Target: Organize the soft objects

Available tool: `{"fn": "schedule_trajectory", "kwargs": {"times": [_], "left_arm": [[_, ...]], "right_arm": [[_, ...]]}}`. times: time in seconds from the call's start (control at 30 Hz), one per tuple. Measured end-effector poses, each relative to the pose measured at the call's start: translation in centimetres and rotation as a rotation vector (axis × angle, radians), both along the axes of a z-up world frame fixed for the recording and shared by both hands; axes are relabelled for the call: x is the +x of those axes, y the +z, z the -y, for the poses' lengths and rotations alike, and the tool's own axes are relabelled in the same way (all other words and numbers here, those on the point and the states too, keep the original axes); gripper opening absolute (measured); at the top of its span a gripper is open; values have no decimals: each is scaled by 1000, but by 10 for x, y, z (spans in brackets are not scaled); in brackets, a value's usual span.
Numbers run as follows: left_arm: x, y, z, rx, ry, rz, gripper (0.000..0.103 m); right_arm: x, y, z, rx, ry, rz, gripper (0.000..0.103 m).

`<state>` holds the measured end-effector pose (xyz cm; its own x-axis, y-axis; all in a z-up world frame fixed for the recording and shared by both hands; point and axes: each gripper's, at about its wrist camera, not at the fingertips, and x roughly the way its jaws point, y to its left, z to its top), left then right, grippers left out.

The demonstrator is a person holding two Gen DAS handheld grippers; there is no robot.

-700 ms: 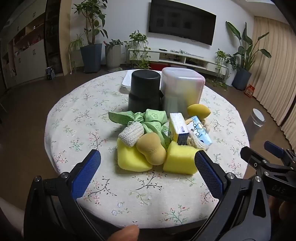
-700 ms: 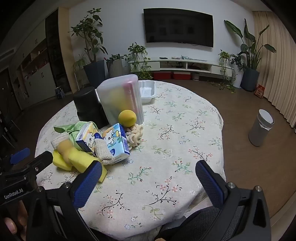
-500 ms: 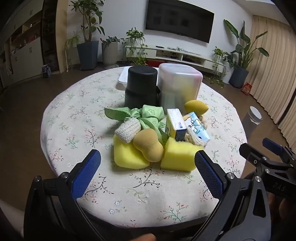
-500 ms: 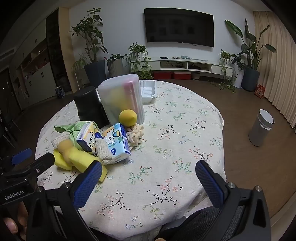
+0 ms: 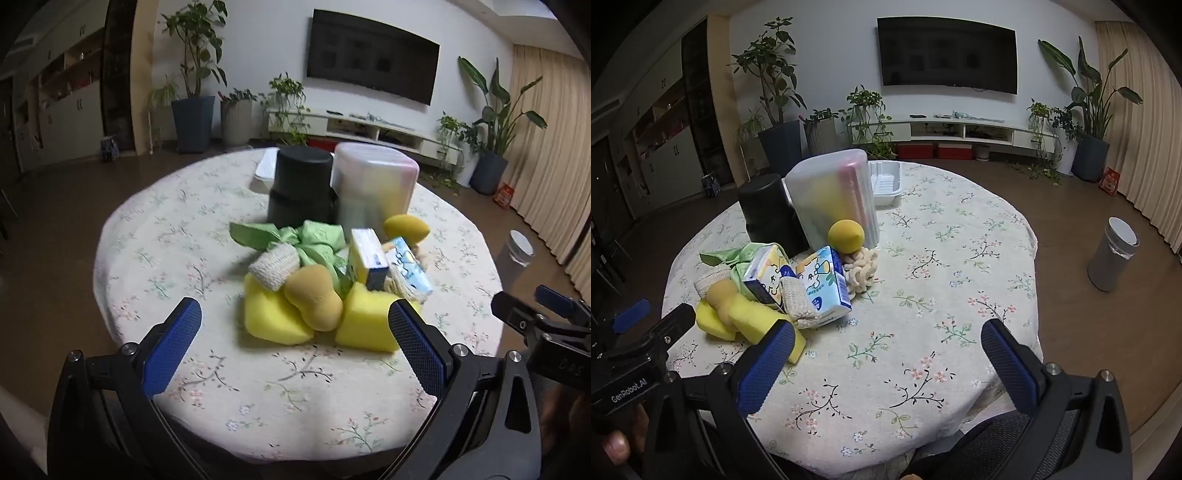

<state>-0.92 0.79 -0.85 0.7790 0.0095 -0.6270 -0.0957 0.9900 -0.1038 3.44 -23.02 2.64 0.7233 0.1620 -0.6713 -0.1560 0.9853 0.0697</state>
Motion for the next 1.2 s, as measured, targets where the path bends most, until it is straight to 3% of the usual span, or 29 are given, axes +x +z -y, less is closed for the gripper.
{"fn": "schedule_trajectory", "kwargs": {"times": [0.07, 0.2, 0.5, 0.67, 0.83, 1.2], "left_arm": [[1, 0, 2, 9, -15, -14, 103], [2, 2, 13, 126, -19, -39, 103], [0, 1, 8, 79, -23, -28, 102], [-7, 4, 7, 89, 5, 49, 102], [-2, 5, 8, 121, 6, 12, 102], [2, 0, 7, 109, -29, -13, 102]], "right_arm": [[0, 0, 0, 1, 1, 0, 103], [0, 0, 0, 1, 0, 2, 103], [-1, 0, 1, 4, -2, 3, 103], [-1, 0, 0, 3, 0, 3, 103], [-2, -3, 1, 3, 2, 2, 103], [-2, 1, -2, 2, 3, 2, 103]]}}
